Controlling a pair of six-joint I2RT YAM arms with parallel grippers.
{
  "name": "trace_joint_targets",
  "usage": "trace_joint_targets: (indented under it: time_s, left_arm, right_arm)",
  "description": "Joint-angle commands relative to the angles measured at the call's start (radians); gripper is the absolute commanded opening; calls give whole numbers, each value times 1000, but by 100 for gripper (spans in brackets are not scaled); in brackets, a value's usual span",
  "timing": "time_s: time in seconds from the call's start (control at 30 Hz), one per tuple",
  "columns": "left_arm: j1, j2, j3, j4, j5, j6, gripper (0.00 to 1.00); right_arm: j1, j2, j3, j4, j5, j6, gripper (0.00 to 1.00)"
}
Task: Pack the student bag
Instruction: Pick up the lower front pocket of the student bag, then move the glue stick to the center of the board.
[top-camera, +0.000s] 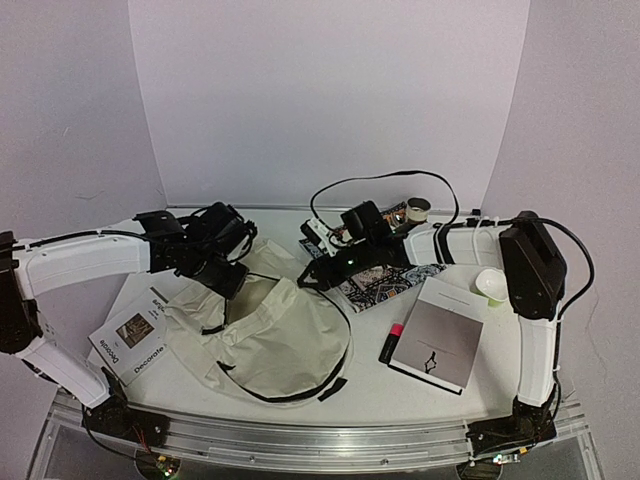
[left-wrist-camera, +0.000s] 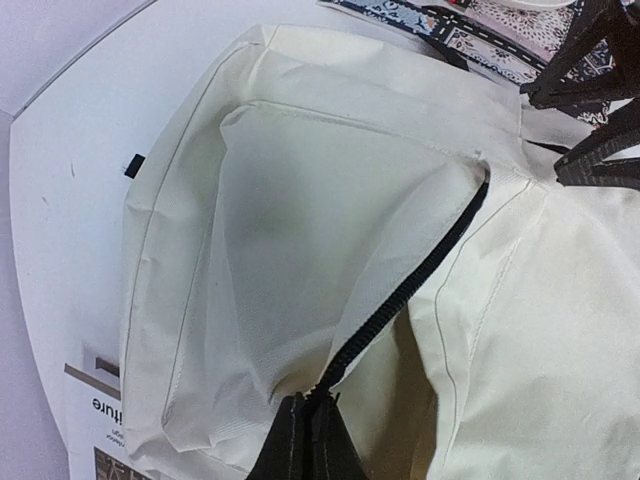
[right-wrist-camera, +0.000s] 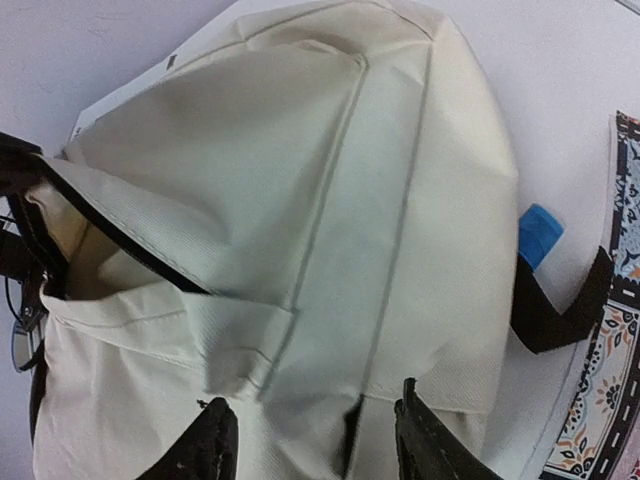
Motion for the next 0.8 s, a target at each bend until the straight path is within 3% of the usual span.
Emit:
trace_joint_targets:
  time_s: [0.0, 0.3, 0.6, 0.77]
  left_arm:
    - [32, -105, 115, -58, -55, 18, 0]
    - [59, -83, 315, -150, -131, 83, 0]
    - [137, -94, 322, -226, -279, 126, 0]
    - [181, -65, 274, -224, -310, 112, 0]
  right_arm:
    - [-25, -45, 42, -90, 72, -46, 62]
    - [-28, -32, 84, -92, 84, -45, 93]
    - [-30, 47, 119, -97, 282, -7, 98]
    - [-33, 45, 120, -98, 239, 47, 98]
